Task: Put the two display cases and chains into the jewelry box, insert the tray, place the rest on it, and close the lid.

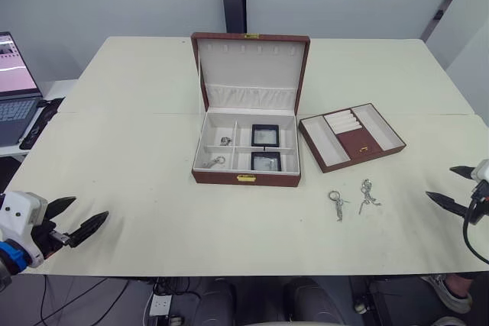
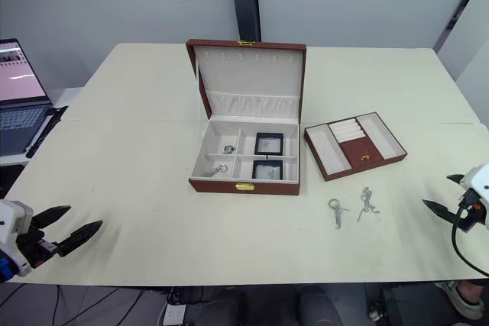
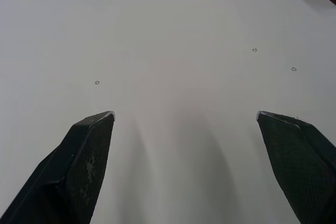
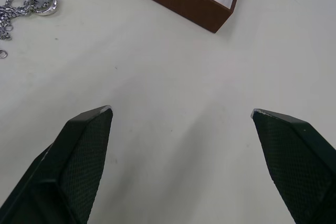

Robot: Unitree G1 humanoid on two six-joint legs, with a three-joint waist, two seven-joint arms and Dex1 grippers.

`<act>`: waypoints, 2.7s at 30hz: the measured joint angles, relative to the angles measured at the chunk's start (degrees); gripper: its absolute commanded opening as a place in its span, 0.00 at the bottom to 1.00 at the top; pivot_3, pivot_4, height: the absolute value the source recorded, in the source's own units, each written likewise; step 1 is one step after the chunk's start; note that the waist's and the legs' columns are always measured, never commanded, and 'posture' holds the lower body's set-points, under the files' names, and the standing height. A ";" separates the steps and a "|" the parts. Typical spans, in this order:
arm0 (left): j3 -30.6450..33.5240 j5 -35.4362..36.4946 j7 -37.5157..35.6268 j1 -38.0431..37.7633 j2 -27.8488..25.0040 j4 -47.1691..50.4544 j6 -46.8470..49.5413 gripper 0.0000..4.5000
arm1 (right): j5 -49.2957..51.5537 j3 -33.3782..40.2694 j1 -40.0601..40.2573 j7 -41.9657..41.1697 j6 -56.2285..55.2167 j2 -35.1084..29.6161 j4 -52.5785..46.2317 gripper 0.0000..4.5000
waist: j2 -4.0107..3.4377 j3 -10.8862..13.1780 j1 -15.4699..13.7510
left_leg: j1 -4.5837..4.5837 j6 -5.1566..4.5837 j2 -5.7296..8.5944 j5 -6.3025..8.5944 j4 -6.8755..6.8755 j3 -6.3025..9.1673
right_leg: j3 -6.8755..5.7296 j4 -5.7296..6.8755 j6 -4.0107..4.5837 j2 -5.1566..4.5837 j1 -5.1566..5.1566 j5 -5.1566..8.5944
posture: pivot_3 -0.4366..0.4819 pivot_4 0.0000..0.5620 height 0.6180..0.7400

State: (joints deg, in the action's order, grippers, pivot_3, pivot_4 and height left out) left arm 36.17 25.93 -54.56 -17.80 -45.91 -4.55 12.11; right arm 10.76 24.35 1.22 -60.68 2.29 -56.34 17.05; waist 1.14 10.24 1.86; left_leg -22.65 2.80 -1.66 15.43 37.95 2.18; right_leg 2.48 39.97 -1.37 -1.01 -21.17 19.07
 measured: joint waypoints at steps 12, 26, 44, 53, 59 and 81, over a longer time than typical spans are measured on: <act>1.15 0.60 -2.03 -0.85 -0.31 -0.02 -0.45 1.00 | -0.02 -0.01 0.01 0.11 -0.64 -0.01 1.35 1.00 | 0.00 0.00 0.01 | 0.01 0.00 0.00 0.00 0.00 0.00 | -0.01 0.00 0.00 0.01 0.00 0.00 | 0.48 0.27 1.00; -10.13 11.83 -6.89 12.49 -5.87 26.17 11.40 1.00 | -0.45 -5.21 -8.94 -3.26 -3.15 -1.71 0.36 1.00 | -0.06 -0.01 0.15 | 0.04 0.01 -0.02 -0.01 0.01 -0.03 | 0.03 0.01 0.00 0.06 0.03 0.00 | 0.48 0.27 1.00; -24.87 23.18 -5.74 33.69 -4.90 34.01 22.70 1.00 | -17.86 -32.14 -43.22 -5.82 -11.97 2.59 27.39 1.00 | -0.10 0.04 0.39 | -0.05 0.03 -0.01 -0.02 0.10 -0.07 | 0.05 0.02 0.00 0.30 -0.08 -0.01 | 0.48 0.27 1.00; -24.88 23.20 -5.00 33.55 -4.90 35.31 22.72 1.00 | -22.79 -35.38 -47.48 -2.04 -12.07 5.73 33.66 0.92 | -0.10 0.04 0.38 | -0.05 0.04 -0.02 -0.03 0.11 -0.05 | 0.06 0.03 0.00 0.30 -0.07 -0.01 | 0.48 0.27 1.00; -24.91 23.10 -4.79 33.57 -4.51 35.45 22.63 1.00 | -23.64 -36.78 -49.26 -3.26 -9.01 6.34 34.73 0.52 | -0.10 0.03 0.35 | -0.05 0.04 -0.01 -0.03 0.12 -0.05 | 0.06 0.03 0.00 0.30 -0.07 -0.01 | 0.48 0.27 1.00; -26.99 21.09 -4.65 34.22 -2.66 35.22 22.38 1.00 | -17.03 -36.58 -44.52 -13.55 29.31 7.34 9.78 0.06 | -0.12 0.04 0.04 | -0.15 0.03 0.00 -0.02 0.13 0.02 | 0.01 0.04 0.00 0.30 -0.15 -0.01 | 0.48 0.27 1.00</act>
State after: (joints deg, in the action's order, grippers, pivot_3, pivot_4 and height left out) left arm 9.19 47.02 -59.21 16.43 -48.58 30.67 34.49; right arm -6.27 -12.23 -43.30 -74.24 31.59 -48.99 26.83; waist 1.02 10.29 1.90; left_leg -22.80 2.82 -1.66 15.41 38.08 2.20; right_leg 2.49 40.00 -1.37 -0.71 -21.32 19.06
